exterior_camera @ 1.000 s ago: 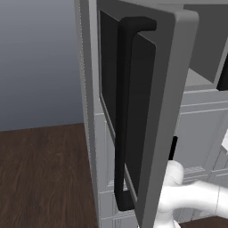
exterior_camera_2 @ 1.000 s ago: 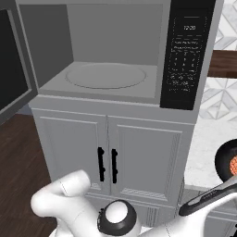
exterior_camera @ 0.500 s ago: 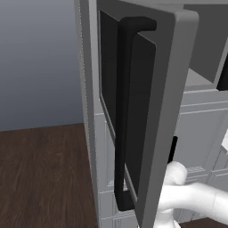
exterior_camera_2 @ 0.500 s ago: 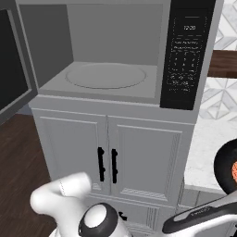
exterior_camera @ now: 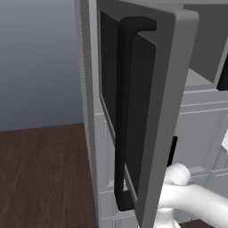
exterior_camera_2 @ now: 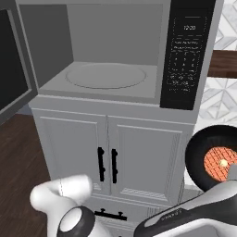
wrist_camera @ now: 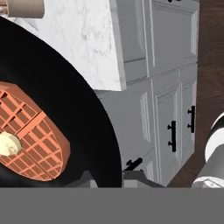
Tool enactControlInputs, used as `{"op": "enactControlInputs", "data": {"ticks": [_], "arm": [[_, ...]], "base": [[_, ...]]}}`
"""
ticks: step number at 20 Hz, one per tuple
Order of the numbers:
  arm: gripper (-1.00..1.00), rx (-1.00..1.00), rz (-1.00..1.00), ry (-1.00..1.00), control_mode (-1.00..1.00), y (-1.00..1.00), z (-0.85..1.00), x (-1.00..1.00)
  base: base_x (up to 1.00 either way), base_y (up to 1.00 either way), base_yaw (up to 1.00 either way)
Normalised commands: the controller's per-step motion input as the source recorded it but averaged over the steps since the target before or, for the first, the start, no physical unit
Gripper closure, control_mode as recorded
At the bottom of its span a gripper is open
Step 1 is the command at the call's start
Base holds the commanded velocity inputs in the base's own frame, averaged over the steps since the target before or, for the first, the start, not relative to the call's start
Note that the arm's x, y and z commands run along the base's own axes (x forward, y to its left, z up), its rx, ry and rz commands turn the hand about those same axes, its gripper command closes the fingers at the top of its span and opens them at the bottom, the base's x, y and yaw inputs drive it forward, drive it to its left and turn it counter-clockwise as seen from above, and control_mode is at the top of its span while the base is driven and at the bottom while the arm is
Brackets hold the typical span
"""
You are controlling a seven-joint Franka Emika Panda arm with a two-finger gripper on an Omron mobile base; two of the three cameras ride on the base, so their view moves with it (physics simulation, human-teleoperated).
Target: Open the microwave, place the bowl with waffle inside the microwave, then close the microwave door and turn it on.
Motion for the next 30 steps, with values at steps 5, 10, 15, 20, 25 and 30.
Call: {"op": "enactControlInputs", "data": {"ticks": [5, 10, 15, 20, 25, 30], "arm": [[1.0, 0.0, 0.09, -0.04, -1.0, 1.0, 0.56, -0.01], [1.0, -0.02, 0.13, -0.02, -1.0, 1.0, 0.15, 0.0], [1.0, -0.01, 0.08, 0.0, -1.0, 1.0, 0.0, 0.27], [1.0, 0.0, 0.03, 0.0, -1.0, 1.0, 0.06, 0.47], [1.0, 0.0, 0.01, -0.01, -1.0, 1.0, 0.27, 0.51], [1.0, 0.0, 0.0, -0.04, -1.0, 0.8, 0.45, 0.84]], "base": [[0.0, 0.0, 0.0], [0.0, 0.0, 0.0], [0.0, 0.0, 0.0], [0.0, 0.0, 0.0], [0.0, 0.0, 0.0], [0.0, 0.0, 0.0]]}}
